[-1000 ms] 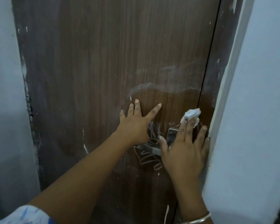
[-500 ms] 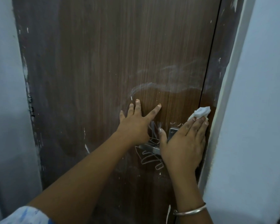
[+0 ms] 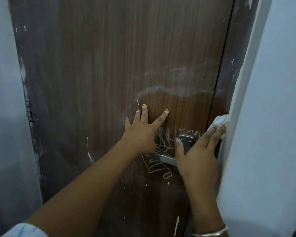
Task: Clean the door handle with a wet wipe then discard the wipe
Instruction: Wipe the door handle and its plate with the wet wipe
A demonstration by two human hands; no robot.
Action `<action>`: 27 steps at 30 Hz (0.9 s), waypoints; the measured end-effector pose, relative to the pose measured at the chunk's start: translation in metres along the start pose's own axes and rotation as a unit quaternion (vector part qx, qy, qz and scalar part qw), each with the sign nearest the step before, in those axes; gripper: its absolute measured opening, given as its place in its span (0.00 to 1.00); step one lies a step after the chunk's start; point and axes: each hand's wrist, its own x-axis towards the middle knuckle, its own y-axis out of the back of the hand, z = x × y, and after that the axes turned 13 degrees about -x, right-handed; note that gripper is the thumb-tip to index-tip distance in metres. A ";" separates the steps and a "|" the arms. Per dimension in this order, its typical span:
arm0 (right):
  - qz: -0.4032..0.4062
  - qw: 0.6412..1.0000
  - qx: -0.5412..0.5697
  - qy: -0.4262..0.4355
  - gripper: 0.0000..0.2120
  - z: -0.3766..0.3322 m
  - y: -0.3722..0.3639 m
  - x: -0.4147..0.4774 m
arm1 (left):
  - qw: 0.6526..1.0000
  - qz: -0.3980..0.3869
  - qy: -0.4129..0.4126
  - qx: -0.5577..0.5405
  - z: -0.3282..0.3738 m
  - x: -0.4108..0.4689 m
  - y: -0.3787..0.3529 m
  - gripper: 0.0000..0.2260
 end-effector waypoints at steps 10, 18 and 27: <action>0.002 0.999 0.038 0.014 0.44 0.006 -0.004 -0.010 | 1.000 -0.003 -0.002 -0.006 0.000 -0.001 0.000 0.49; 0.006 0.999 0.041 0.015 0.45 0.011 -0.011 -0.013 | 1.000 -0.007 0.001 0.000 0.002 -0.002 0.003 0.48; -0.002 0.997 0.024 0.079 0.45 0.009 -0.014 -0.011 | 1.000 -0.003 0.005 0.000 0.002 -0.002 0.001 0.48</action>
